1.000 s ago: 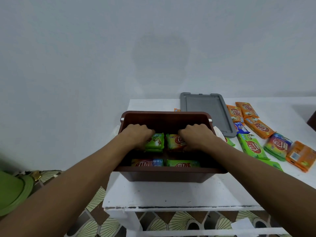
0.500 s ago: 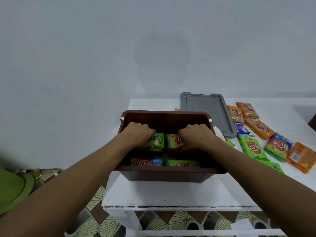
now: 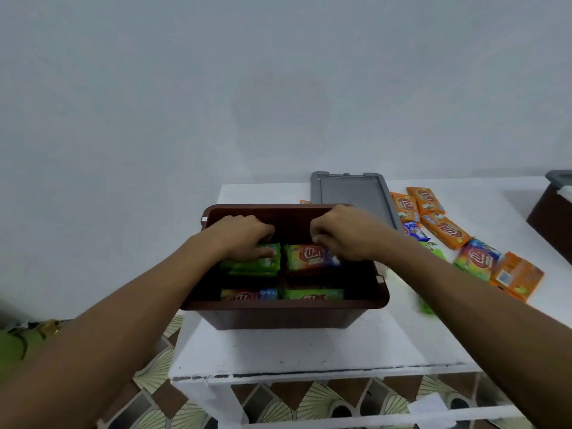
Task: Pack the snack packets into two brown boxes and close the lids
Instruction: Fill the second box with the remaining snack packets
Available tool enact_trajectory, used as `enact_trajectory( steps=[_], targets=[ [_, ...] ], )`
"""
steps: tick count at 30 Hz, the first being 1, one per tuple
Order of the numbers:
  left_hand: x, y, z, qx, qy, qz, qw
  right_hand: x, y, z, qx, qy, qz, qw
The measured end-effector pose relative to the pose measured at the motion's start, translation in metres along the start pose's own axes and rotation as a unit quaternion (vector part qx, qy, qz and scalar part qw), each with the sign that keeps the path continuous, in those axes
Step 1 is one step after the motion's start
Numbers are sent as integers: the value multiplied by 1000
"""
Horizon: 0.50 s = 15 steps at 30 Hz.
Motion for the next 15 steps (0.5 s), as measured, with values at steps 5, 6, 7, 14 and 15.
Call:
enact_trajectory(
  steps=[5,6,7,14,15],
  targets=[
    [-36,-11,26,-71,32,-58,995,-58,45,14,-122,-62,-75,988],
    [-47,-15,30,-84,31,-66,994,-71,56,12,-138,-65,-92,984],
    [-62,-21,35,-98,28,-76,992,-85,70,9,-144,-69,-106,981],
    [-163,-66,56,-166,55,-159,972,-164,173,-42,-12,-108,-183,977],
    [-182,-74,54,-158,61,-159,973,-171,187,-51,26,-80,-181,980]
  ],
)
Point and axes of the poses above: each hand's wrist, its own y-axis away from the middle knuckle, its own z-axis out of the back of the hand, x = y × z, the point moved 2 cm from there along -y, towards the middle knuckle, and after that the axes turned 9 degrees about y, right-handed, at the moved point
